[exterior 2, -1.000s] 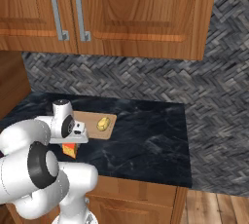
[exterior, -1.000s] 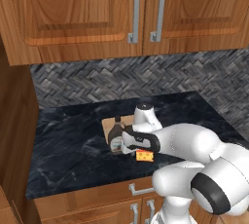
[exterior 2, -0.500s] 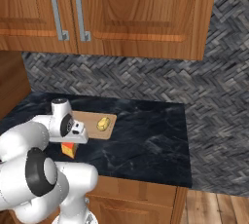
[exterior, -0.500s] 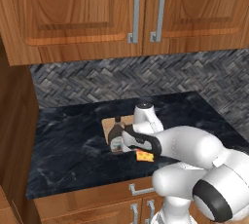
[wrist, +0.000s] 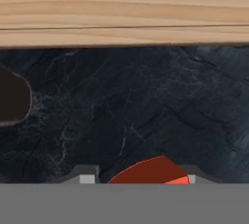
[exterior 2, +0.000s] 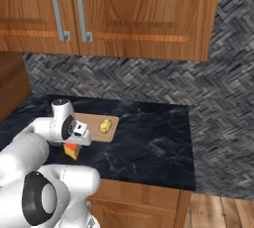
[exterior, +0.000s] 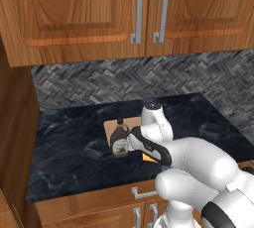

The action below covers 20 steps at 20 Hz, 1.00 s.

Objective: Retrieve the reheated potato from the microwave, then place the potato, cheese, and condiment on the cutting board.

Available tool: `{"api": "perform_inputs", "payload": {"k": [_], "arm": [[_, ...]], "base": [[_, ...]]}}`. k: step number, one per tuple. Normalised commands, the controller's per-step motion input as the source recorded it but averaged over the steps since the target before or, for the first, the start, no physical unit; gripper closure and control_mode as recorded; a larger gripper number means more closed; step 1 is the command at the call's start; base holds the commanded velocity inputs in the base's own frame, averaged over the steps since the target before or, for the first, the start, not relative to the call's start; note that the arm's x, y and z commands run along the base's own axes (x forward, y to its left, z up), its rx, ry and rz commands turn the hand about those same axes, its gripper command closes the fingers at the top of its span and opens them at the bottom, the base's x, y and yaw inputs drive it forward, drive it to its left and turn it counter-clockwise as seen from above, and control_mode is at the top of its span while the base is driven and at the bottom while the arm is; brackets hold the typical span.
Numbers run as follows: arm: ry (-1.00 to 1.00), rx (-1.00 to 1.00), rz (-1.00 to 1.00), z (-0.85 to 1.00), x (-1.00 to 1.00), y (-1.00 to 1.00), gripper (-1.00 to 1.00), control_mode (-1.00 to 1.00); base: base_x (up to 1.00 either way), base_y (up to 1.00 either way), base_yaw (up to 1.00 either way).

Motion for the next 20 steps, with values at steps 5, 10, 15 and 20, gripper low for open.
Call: {"api": "perform_inputs", "payload": {"k": [5, 10, 15, 20], "arm": [[0.0, 0.0, -0.04, 0.28, 0.32, -0.03, 1.0, -1.0], [0.0, 0.0, -0.01, 0.28, 0.43, 0.0, 1.0, -1.0], [0.0, 0.0, 0.0, 0.25, 0.34, 0.0, 1.0, -1.0], [0.0, 0.0, 0.0, 0.23, 0.18, 0.0, 1.0, -1.0]], "base": [[0.0, 0.0, 0.0], [0.0, 0.0, 0.0], [0.0, 0.0, 0.0], [0.0, 0.0, 0.0]]}}
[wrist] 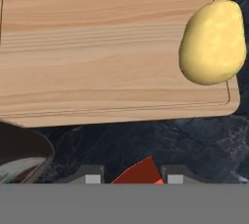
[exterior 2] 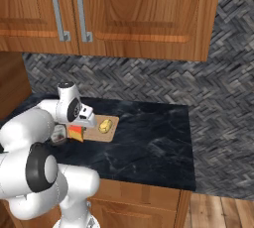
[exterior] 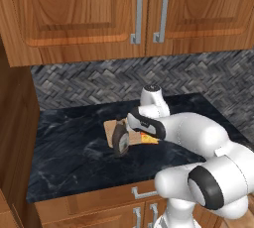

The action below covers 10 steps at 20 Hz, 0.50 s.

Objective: Retrieve the reheated potato from the microwave, then place the potato, cheese, and condiment on the cutting board.

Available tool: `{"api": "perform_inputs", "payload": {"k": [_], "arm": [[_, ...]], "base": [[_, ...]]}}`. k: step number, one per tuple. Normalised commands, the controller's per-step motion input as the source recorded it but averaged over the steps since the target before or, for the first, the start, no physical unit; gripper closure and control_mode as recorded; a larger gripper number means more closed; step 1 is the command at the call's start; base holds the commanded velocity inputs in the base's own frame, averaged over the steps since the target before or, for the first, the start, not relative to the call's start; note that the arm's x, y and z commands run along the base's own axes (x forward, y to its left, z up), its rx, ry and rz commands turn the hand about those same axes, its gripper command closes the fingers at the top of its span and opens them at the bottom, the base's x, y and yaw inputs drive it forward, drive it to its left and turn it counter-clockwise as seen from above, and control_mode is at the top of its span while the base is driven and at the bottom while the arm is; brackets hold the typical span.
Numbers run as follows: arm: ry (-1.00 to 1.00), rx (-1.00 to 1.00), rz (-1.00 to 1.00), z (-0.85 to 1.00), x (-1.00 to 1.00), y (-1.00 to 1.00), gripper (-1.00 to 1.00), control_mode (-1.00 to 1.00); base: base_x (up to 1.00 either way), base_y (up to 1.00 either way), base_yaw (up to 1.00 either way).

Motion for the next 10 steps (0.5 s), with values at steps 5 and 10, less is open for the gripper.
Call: {"api": "perform_inputs", "payload": {"k": [5, 10], "arm": [[0.0, -0.03, 0.0, 0.02, -0.01, -0.09, 1.0, -1.0], [0.0, -0.05, 0.0, 0.0, 0.01, -0.22, 1.0, -1.0]], "base": [[0.0, 0.0, 0.0], [0.0, 0.0, 0.0]]}}
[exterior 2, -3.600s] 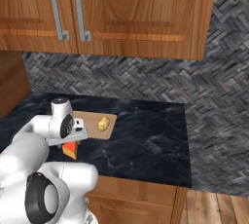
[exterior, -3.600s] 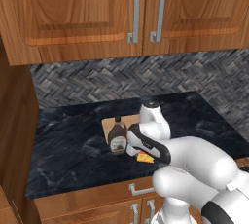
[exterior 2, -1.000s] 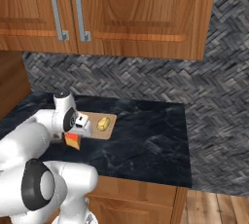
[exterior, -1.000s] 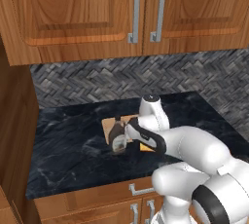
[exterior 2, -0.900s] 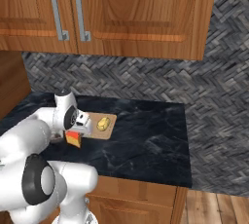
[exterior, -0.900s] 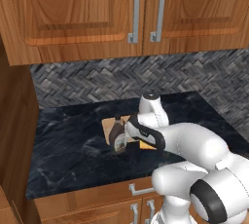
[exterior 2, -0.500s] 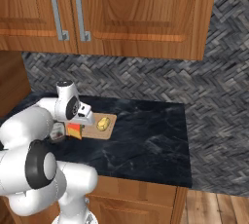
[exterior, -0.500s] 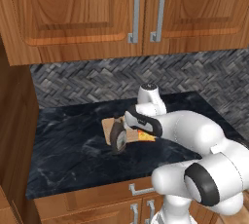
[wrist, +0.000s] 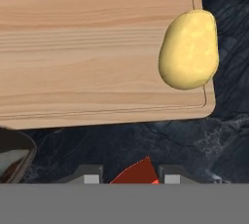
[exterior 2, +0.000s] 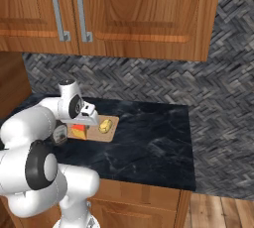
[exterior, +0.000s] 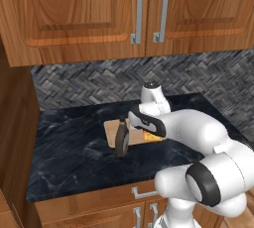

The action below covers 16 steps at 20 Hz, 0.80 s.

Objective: Retrieve the reheated potato from the microwave, then place the potato, cheese, and condiment on the cutting board.

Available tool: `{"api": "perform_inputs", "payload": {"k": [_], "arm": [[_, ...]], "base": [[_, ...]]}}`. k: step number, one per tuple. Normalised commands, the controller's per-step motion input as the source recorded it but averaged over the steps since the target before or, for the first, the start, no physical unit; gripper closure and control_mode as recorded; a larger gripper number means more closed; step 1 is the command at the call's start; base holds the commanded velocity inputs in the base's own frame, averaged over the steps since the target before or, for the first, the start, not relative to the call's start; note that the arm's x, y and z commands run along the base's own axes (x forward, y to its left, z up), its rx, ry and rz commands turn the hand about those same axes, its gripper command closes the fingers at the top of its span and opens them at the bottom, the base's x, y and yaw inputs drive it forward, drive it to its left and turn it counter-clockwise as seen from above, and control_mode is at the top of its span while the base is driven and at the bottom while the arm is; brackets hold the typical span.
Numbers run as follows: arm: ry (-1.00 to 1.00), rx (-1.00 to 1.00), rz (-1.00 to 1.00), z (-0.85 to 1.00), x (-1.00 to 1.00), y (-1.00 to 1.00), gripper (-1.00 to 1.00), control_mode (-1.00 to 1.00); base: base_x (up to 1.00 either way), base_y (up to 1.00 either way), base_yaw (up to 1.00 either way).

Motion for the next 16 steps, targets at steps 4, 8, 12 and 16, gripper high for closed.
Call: {"api": "perform_inputs", "payload": {"k": [4, 8, 12, 16], "arm": [[0.0, 0.0, 0.0, 0.0, 0.1, -0.2, 1.0, -1.0], [0.0, 0.0, 0.0, 0.0, 0.29, -0.08, 1.0, -1.0], [-0.01, 0.01, 0.0, 0.0, 0.33, 0.01, 1.0, -1.0], [0.0, 0.02, 0.0, 0.0, 0.33, 0.1, 1.0, -1.0]], "base": [[0.0, 0.0, 0.0], [0.0, 0.0, 0.0], [0.0, 0.0, 0.0], [0.0, 0.0, 0.0]]}}
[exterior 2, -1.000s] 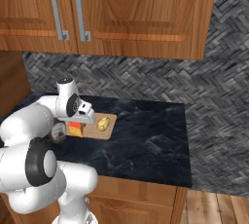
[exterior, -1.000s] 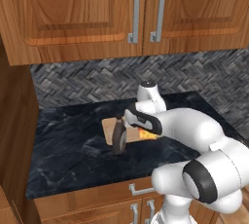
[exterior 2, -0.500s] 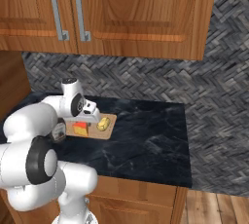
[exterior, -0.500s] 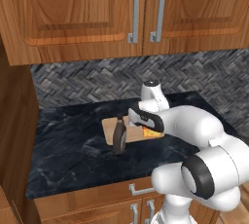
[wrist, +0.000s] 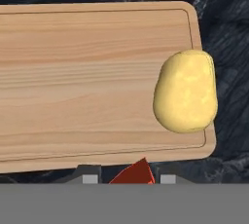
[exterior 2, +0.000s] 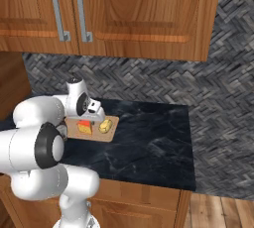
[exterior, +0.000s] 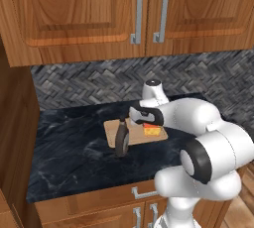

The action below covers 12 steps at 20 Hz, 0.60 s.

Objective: Retrieve the reheated potato from the microwave, then place the potato, cheese, and condiment on the cutting board.

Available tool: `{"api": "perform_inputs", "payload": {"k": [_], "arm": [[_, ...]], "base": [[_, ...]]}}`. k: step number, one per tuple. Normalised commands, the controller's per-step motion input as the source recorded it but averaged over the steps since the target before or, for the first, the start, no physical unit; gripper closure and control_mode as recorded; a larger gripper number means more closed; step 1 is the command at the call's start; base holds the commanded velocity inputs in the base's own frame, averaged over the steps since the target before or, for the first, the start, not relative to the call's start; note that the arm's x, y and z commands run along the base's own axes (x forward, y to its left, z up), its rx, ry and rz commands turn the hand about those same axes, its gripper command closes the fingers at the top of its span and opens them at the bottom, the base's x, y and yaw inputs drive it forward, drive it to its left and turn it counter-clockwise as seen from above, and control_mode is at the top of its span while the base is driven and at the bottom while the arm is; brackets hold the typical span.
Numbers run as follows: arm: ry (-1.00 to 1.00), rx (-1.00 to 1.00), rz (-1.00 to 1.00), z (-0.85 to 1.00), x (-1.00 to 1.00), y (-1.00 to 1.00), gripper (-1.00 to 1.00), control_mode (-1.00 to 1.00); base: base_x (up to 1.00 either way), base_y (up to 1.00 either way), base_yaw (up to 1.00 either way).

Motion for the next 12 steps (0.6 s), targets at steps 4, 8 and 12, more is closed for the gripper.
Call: {"api": "perform_inputs", "payload": {"k": [4, 8, 12], "arm": [[0.0, 0.05, 0.0, -0.02, 0.31, 0.08, 1.0, -1.0], [0.0, 0.07, 0.0, -0.05, 0.26, 0.03, 1.0, -1.0], [-0.02, 0.08, 0.0, -0.13, 0.15, 0.06, 1.0, -1.0]], "base": [[0.0, 0.0, 0.0], [0.0, 0.0, 0.0], [0.0, 0.0, 0.0]]}}
